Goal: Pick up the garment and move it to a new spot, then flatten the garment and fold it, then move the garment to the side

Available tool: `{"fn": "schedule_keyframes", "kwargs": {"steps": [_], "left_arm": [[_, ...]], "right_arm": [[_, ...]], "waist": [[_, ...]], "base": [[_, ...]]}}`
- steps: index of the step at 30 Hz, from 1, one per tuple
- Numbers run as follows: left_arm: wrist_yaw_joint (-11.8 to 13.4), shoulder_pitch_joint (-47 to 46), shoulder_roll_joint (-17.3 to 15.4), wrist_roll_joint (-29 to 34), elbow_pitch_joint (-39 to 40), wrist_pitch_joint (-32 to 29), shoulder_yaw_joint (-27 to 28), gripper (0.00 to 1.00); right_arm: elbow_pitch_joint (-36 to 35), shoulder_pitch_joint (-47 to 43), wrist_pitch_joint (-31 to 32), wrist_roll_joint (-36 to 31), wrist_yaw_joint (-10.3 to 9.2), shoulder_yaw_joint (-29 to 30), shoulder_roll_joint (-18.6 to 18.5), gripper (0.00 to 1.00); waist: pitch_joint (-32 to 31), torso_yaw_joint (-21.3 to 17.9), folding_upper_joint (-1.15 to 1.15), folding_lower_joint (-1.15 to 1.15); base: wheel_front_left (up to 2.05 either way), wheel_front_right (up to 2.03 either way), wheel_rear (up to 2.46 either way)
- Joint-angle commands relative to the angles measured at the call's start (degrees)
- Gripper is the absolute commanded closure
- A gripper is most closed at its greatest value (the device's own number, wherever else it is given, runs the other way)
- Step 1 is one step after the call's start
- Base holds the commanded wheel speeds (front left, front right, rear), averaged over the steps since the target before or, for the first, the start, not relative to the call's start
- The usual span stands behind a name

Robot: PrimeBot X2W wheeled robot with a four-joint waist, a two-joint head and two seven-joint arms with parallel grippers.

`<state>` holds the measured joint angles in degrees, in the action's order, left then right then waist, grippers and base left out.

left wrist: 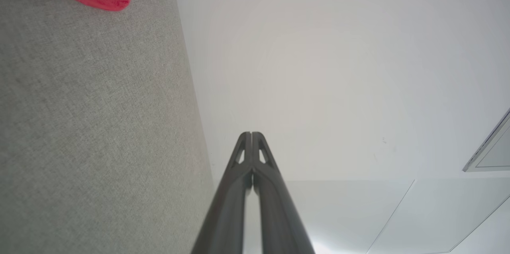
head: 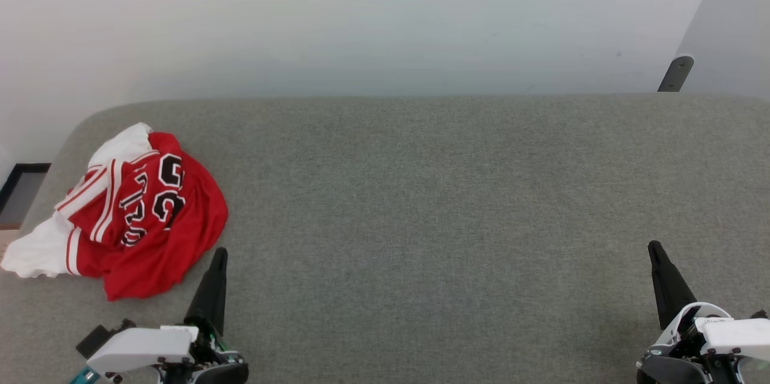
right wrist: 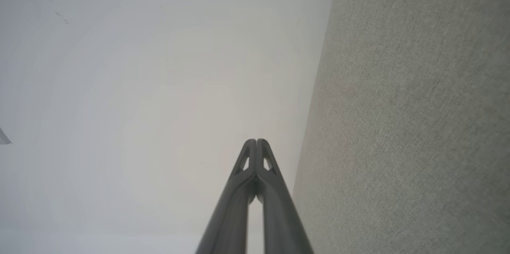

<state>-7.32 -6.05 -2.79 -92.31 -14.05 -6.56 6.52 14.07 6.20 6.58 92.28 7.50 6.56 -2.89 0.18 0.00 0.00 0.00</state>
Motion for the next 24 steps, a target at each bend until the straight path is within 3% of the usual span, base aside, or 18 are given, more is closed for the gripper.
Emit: {"fn": "schedule_keyframes", "kwargs": {"steps": [1, 24], "left_arm": [[-0.35, -0.49, -0.05, -0.20, 0.11, -0.09, 0.10, 1.00], [-0.35, -0.49, -0.05, -0.20, 0.11, -0.08, 0.09, 1.00]], "right_arm": [[-0.11, 0.18, 0.06, 0.27, -0.02, -0.06, 0.15, 1.00], [-0.11, 0.18, 0.06, 0.27, -0.02, -0.06, 0.15, 1.00]], "waist": [[0.00, 0.00, 0.00, 0.00], [0.00, 0.00, 0.00, 0.00]], "base": [[0.00, 0.00, 0.00], [0.00, 0.00, 0.00]]}}
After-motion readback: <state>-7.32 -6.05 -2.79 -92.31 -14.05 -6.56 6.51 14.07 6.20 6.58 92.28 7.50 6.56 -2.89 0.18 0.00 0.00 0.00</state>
